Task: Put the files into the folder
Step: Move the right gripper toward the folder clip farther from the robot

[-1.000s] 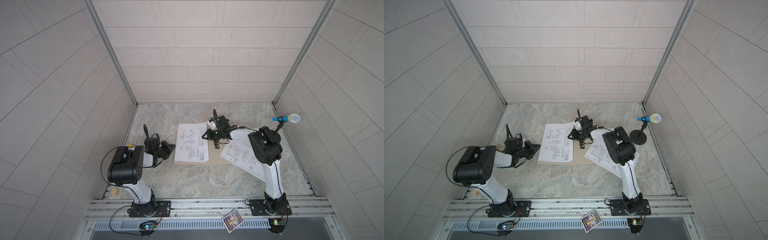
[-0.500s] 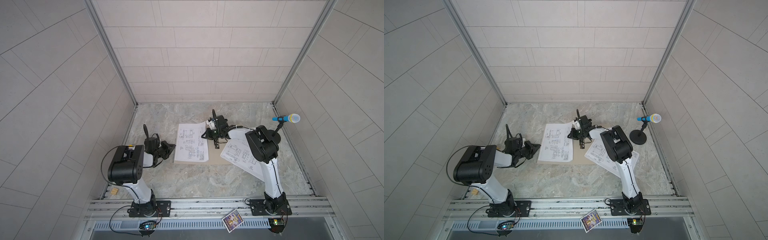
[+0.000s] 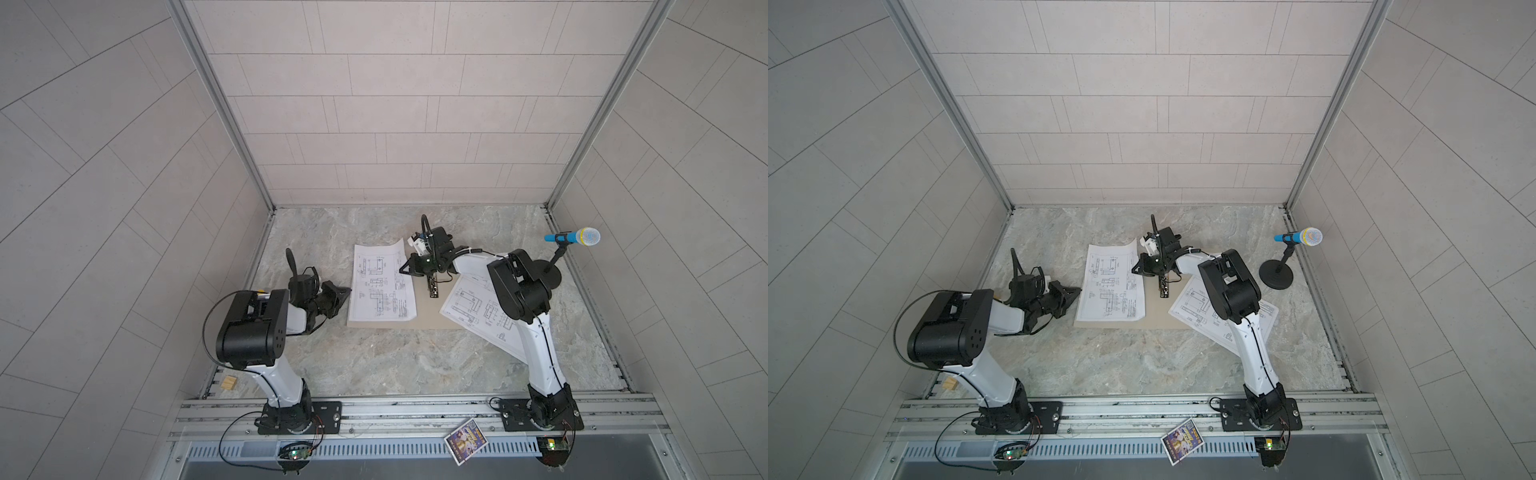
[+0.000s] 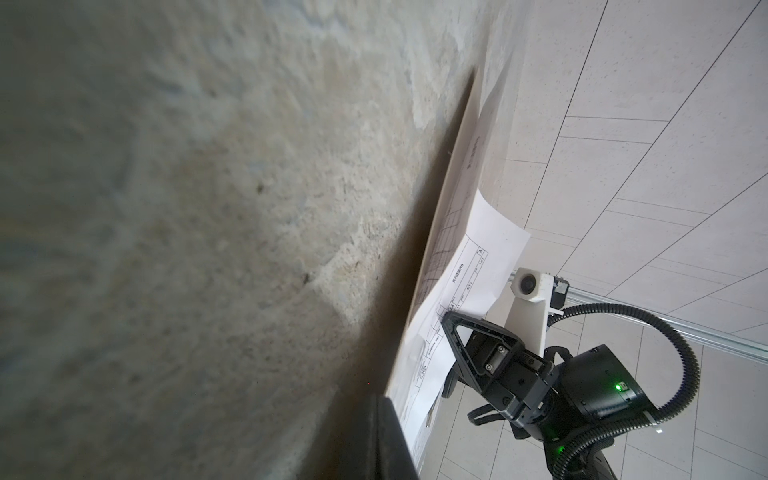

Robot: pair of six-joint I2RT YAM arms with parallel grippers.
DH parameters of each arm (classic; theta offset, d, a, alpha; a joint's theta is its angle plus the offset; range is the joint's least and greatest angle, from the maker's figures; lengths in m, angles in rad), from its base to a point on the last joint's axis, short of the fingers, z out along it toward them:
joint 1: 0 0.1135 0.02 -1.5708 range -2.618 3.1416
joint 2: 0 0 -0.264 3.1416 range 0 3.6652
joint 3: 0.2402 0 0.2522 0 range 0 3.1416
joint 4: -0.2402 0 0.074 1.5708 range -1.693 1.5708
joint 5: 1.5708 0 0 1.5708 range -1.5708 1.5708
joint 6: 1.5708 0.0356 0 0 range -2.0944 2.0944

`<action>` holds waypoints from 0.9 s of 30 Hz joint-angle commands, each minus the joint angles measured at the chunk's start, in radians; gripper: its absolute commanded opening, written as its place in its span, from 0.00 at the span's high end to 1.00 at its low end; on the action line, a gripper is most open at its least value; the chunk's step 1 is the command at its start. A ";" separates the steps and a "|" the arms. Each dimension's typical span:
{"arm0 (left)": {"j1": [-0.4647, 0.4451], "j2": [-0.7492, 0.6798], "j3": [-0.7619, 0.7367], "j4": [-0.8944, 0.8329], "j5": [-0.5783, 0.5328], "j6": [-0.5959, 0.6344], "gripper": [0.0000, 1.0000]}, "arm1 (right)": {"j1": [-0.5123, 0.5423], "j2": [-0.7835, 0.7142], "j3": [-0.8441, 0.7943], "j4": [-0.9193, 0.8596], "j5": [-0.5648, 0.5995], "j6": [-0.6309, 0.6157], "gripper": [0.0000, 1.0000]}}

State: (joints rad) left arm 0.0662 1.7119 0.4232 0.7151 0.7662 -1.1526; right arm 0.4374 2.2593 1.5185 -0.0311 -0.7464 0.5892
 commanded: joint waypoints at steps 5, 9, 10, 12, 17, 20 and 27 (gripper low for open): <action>-0.002 0.016 -0.007 0.046 0.016 -0.001 1.00 | -0.010 -0.021 -0.006 -0.127 -0.016 -0.099 1.00; 0.000 0.015 -0.008 0.049 0.016 -0.004 1.00 | -0.016 -0.033 -0.016 -0.149 -0.004 -0.120 1.00; -0.002 0.015 -0.008 0.049 0.018 -0.004 1.00 | -0.018 -0.036 -0.018 -0.151 -0.004 -0.123 1.00; -0.001 0.015 -0.008 0.052 0.017 -0.005 1.00 | -0.024 -0.044 -0.024 -0.154 -0.003 -0.127 1.00; -0.002 0.017 -0.009 0.054 0.016 -0.006 1.00 | -0.033 -0.053 -0.024 -0.175 -0.003 -0.148 1.00; 0.000 0.018 -0.009 0.058 0.017 -0.006 1.00 | -0.031 -0.052 -0.021 -0.181 -0.008 -0.152 1.00; 0.000 0.016 -0.011 0.066 0.019 -0.010 1.00 | -0.026 -0.040 0.009 -0.233 -0.016 -0.202 1.00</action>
State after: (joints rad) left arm 0.0650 1.7226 0.4213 0.7349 0.7788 -1.1603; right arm 0.4122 2.2372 1.5227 -0.1818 -0.7631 0.4332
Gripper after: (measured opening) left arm 0.048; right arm 0.048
